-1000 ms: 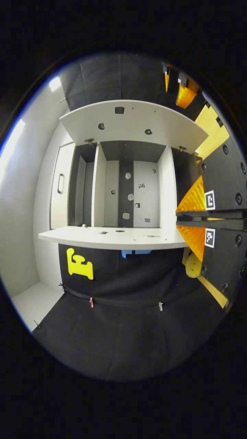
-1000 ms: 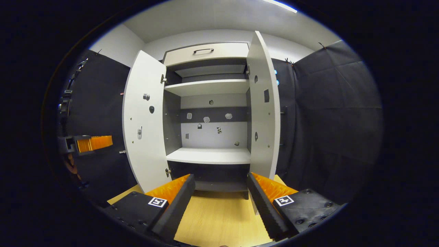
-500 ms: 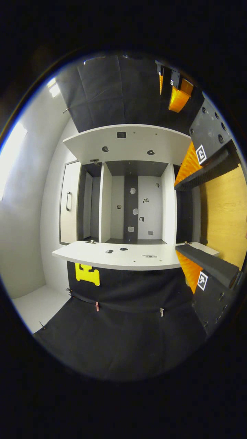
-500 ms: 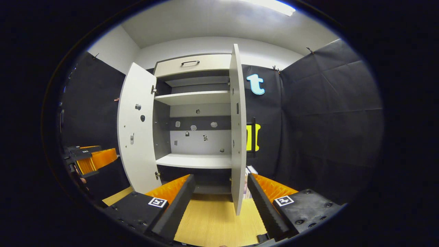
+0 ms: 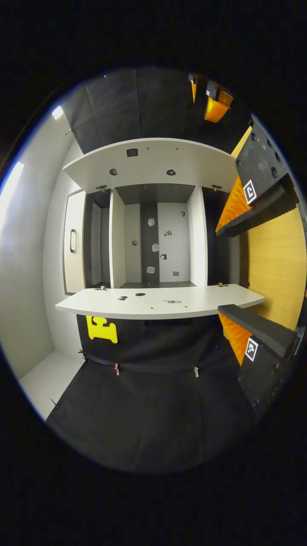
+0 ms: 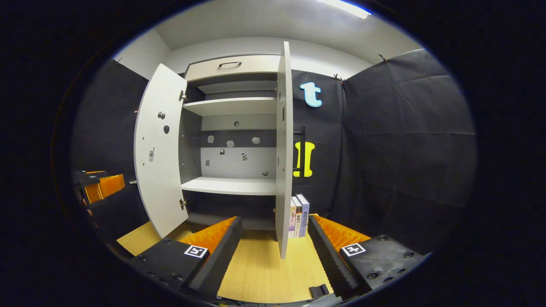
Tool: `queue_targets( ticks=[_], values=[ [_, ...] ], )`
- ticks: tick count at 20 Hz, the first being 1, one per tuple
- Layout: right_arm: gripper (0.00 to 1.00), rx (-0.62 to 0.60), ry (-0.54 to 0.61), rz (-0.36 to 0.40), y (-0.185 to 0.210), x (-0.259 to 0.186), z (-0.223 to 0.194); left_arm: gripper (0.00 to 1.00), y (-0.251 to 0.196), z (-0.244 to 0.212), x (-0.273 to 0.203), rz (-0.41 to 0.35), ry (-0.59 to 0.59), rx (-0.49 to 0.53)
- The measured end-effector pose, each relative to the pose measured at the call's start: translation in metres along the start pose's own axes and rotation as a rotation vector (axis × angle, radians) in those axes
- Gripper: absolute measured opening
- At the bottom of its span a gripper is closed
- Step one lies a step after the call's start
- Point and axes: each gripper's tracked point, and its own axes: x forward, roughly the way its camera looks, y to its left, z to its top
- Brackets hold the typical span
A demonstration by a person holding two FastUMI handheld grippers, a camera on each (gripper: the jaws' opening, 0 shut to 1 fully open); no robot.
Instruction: Open the right door of the double-door shoe cabinet with the right hand, and open the left door with the left hand.
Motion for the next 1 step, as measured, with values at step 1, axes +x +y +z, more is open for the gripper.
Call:
queue_targets(
  ticks=[1],
  values=[
    [0.98,0.005,-0.004,0.007,0.0044,0.0019,0.0036,0.97,0.0011,-0.0002,0.0008,-0.005,0.001,-0.005]
  ],
)
